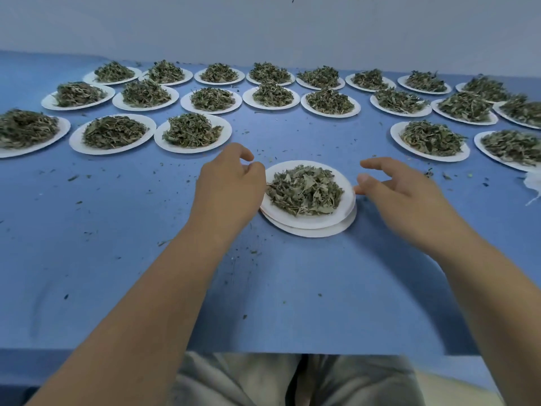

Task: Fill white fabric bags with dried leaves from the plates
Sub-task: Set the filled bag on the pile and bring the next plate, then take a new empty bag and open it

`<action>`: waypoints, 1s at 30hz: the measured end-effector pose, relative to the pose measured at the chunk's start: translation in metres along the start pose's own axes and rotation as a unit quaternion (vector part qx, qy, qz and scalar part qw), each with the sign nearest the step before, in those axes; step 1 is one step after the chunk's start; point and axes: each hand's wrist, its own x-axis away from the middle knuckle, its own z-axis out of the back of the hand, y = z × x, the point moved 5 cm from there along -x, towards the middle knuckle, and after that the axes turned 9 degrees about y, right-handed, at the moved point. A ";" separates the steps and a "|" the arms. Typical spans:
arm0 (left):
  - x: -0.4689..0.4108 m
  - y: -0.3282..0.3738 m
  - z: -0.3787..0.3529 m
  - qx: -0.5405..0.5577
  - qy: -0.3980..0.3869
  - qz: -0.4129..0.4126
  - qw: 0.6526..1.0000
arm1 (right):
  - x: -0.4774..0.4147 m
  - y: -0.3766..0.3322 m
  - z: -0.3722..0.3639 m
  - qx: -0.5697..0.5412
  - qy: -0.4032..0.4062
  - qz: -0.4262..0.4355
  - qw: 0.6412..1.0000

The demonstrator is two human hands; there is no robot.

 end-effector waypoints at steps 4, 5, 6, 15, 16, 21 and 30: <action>0.004 -0.001 0.000 -0.021 -0.008 0.002 1.000 | 0.000 0.001 -0.001 0.020 0.005 0.012 1.000; 0.005 0.001 -0.001 -0.023 -0.011 0.000 1.000 | 0.000 0.002 -0.001 0.027 0.007 0.017 0.999; 0.006 0.002 -0.001 -0.026 -0.012 -0.003 1.000 | 0.000 0.003 0.001 0.033 0.010 0.023 0.999; 0.058 0.106 -0.040 -0.001 0.018 -0.254 0.967 | -0.012 0.041 0.053 0.051 0.093 0.013 0.994; 0.067 0.124 -0.055 0.010 -0.001 -0.278 0.960 | -0.012 0.047 0.063 0.064 0.109 0.014 0.992; 0.100 0.178 -0.144 0.030 -0.141 -0.298 0.944 | -0.010 0.090 0.116 0.171 0.191 -0.009 0.967; 0.122 0.169 -0.220 -0.008 -0.222 -0.274 0.936 | -0.036 0.174 0.163 0.436 0.066 -0.190 0.877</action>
